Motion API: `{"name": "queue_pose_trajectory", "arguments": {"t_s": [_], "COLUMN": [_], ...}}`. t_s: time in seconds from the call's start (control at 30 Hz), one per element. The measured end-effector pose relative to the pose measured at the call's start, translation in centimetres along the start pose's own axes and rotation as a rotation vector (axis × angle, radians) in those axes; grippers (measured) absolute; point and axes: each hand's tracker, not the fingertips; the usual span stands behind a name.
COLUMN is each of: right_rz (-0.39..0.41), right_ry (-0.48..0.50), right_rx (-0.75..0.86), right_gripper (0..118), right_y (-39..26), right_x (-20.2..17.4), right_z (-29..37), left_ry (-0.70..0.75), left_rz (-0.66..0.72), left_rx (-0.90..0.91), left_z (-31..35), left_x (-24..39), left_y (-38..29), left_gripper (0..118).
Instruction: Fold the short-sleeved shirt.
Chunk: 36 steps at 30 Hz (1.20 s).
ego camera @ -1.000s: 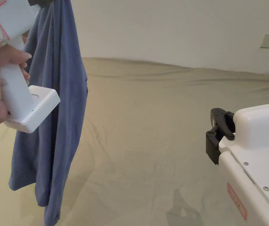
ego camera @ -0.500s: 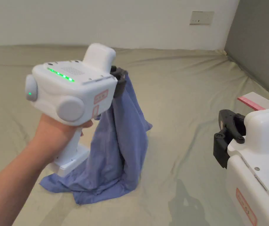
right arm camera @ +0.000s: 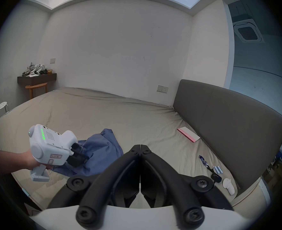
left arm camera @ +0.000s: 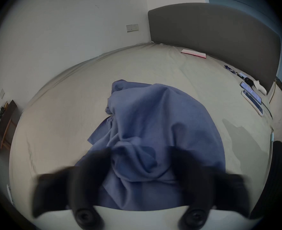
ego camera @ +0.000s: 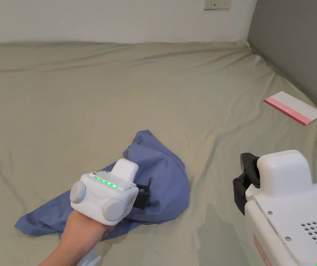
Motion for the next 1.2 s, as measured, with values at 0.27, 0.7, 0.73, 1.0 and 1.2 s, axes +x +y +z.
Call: {"name": "queue_pose_trajectory", "arguments": {"t_s": [0.27, 0.7, 0.73, 1.0, 1.2], "right_rz": [0.030, 0.036, 0.041, 0.093, 0.087], "right_ry": [0.041, 0.101, 0.104, 0.132, 0.133], "right_rx": [0.057, 0.265, 0.273, 0.321, 0.311], "right_gripper": [1, 1, 1, 1, 1], "right_y": [2.4, 8.8, 8.8, 8.3, 8.4], "right_x": [-1.3, -6.7, -7.3, -10.2, -9.7], "right_z": [0.9, 4.9, 5.2, 6.6, 6.0], "left_ry": [0.082, 0.455, 0.456, 0.482, 0.482], "left_rz": [0.182, 0.192, 0.186, 0.162, 0.187], "left_rx": [0.344, 0.770, 0.772, 0.728, 0.703], "left_z": [14.5, 33.4, 33.6, 33.4, 33.4], "left_x": [-4.7, -2.4, -1.9, 0.0, -0.8], "left_y": [1.4, -0.1, -0.3, -1.3, -1.2], "left_gripper": [113, 0, 0, 0, 0]}}
